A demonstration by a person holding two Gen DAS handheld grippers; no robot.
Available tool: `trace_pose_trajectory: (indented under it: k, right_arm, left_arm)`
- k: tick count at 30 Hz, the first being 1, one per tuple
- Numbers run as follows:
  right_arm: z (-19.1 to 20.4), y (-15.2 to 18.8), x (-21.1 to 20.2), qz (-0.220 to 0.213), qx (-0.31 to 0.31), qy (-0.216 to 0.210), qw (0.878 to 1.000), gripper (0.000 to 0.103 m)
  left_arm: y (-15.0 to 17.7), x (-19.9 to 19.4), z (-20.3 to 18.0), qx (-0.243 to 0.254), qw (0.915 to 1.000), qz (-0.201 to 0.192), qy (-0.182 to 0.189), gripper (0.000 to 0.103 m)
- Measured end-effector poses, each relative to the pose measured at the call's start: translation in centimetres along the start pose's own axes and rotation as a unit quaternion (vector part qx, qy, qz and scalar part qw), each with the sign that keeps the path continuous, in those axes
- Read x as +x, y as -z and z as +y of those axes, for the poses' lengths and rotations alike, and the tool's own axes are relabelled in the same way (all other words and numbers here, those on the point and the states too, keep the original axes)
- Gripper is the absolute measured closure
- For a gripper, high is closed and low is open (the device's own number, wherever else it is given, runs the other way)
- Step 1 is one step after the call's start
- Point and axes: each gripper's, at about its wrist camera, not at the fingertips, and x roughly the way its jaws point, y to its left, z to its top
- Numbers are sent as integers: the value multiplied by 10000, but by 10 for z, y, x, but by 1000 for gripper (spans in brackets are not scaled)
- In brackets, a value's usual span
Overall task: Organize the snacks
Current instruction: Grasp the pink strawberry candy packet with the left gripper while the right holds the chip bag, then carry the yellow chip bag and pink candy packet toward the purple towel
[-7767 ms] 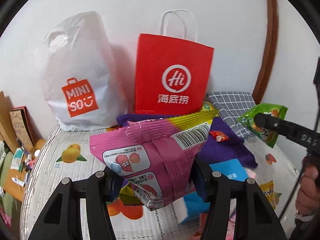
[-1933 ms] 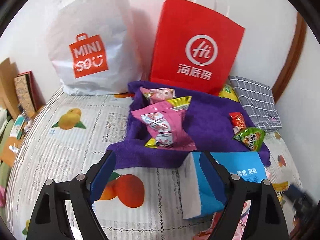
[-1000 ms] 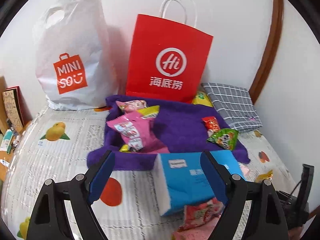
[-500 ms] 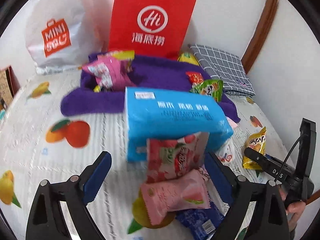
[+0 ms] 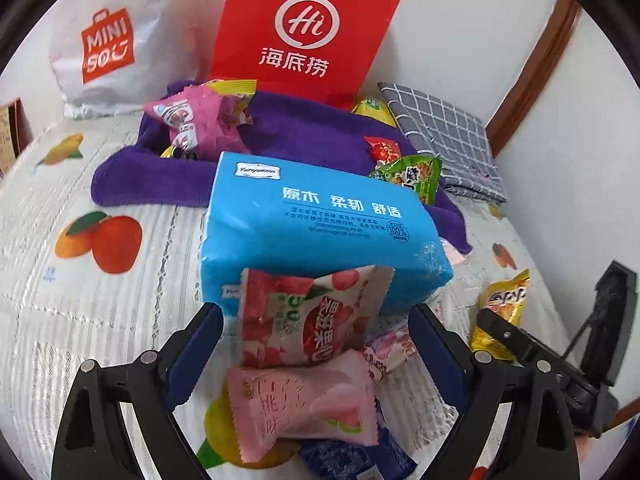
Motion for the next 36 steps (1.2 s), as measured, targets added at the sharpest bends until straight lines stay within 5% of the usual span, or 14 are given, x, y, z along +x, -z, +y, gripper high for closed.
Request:
trace_pose_trajectory:
  k: [7,12,16,22,25,36]
  right_arm:
    - [0,0,0,-1,11,-8,10000,61]
    - [0,-1,0,0,14,-11,10000,61]
    - [0,-1,-1,-3,14,-8,10000,61]
    - [0,-1,0,3,-11,25,10000,61]
    - [0,-1,0,5,-24,38,10000,61]
    - [0,-1,1,10,-37,38,10000,61]
  left_arm:
    - [-3,21,-5,26,9985,215,-506,12]
    - [-3,22,3,-2,9980,357,-518,35]
    - [-3,12,13,-89,9991,382,-129,52]
    - [-3,-3,26,-95,9996,244,-97,58]
    - [-3,-9,35,-167,9995,253,-6,79]
    - [-3,-16,47,-299,9986,161,396,81]
